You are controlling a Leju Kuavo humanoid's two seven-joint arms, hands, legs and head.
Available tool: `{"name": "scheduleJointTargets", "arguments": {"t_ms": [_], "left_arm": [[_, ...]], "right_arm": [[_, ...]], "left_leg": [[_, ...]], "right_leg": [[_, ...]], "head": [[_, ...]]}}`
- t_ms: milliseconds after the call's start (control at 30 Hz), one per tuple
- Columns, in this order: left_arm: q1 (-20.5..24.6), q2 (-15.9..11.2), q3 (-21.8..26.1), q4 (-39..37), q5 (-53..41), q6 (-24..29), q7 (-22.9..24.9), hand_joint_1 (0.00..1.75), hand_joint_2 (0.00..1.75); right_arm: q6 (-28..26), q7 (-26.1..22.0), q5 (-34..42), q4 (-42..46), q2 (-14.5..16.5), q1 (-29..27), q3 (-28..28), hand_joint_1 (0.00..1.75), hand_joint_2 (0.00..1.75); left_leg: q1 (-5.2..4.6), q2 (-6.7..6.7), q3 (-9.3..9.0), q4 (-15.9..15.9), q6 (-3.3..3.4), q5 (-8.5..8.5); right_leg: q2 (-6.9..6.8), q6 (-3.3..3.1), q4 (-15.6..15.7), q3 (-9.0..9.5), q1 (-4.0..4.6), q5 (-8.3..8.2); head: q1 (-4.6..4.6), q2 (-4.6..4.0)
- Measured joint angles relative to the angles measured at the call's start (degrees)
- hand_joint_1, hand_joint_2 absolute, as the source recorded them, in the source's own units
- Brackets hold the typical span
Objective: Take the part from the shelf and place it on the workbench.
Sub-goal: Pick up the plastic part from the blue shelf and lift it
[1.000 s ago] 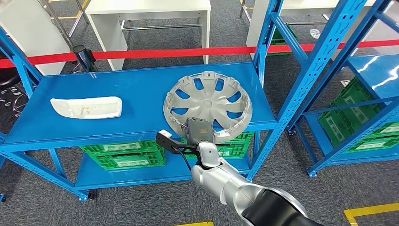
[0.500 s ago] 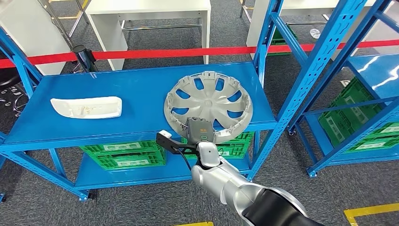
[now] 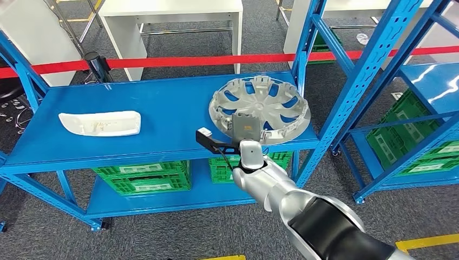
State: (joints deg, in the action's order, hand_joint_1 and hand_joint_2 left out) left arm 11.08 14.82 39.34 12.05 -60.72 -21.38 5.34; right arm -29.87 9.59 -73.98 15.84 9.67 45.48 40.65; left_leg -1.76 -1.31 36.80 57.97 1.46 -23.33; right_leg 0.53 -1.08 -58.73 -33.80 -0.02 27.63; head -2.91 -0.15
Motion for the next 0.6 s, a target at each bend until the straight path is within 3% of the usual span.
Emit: {"name": "scheduleJointTargets", "arguments": {"t_ms": [300,600], "left_arm": [[0.0,0.2,0.0,0.0,-0.2,0.0,0.0,0.0,0.0],[0.1,0.4,0.0,-0.1,-0.3,0.0,-0.3,0.0,0.0]], "right_arm": [[1.4,2.1,-2.7,-0.5,-2.3,2.9,0.3,1.75,1.75],[6.3,2.6,-5.3,-1.1,-3.6,6.6,1.6,1.75,1.75]], "left_leg": [[-0.01,0.04,0.01,0.0,0.0,-0.01],[-0.01,0.05,0.01,0.0,-0.01,-0.01]], "right_leg": [[0.06,0.05,0.0,-0.05,-0.02,-0.02],[0.07,0.04,0.0,-0.05,-0.02,-0.02]], "head": [[0.0,0.0],[0.0,-0.01]]}}
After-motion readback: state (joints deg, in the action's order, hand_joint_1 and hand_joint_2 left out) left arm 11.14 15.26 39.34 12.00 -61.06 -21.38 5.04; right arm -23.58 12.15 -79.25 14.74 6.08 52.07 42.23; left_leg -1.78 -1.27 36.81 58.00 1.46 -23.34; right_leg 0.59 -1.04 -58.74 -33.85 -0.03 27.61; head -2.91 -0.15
